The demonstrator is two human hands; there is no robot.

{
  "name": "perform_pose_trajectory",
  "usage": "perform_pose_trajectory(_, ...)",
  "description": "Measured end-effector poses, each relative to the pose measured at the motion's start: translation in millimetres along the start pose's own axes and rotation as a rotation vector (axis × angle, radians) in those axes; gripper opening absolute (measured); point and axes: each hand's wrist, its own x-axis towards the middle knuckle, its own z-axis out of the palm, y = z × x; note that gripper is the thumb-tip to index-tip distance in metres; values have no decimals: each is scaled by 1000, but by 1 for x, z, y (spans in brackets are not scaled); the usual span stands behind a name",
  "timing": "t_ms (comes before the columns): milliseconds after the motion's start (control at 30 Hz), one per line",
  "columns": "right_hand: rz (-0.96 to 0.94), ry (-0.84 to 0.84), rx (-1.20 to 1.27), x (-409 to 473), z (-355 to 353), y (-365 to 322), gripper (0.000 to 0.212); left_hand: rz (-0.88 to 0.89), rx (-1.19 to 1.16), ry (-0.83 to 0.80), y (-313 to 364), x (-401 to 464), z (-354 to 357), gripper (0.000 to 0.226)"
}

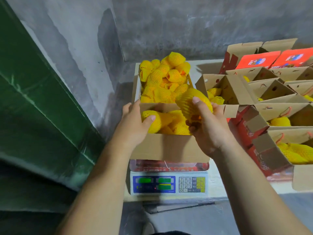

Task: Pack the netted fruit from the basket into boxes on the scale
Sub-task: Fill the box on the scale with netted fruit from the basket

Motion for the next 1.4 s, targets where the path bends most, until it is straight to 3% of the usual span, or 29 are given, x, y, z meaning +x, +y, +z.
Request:
perform_pose_trajectory(67, 4, -61, -30, -9, -4, -1, 47, 78, -134, -14, 0, -12, 4, 64)
perform_pose_trajectory(167, 46, -188, -10, -20, -1, -2, 34, 164, -455, -171, 10, -35, 10, 66)
perform_pose_trajectory(267, 95, -328, -18, -31, 6, 3, 34, 195, -515, -133, 13, -50, 13, 57)
perform_pose_trajectory(400, 141, -387, -59, -44, 7, 8, 43, 178, -751, -39, 8, -71, 11, 39)
perform_pose_trajectory(633, 88, -582, -99, -64, 4, 13, 45, 72, -876, 23, 7, -101, 9, 41)
perform_pose_trajectory(867, 21, -610, -91, -66, -4, 13, 45, 31, -891, 7, 15, -114, 13, 44)
perform_pose_trajectory(1167, 44, -518, -36, -64, -14, 13, 42, -8, -972, 24, 25, -117, 23, 25)
perform_pose_trajectory(1333, -175, -170, -17, -41, -29, -5, 52, -110, -947, 149, 18, -107, 26, 17)
perform_pose_trajectory(1400, -341, -24, -136, -26, -37, -14, 59, -168, -964, 172, 15, -104, 25, 19)
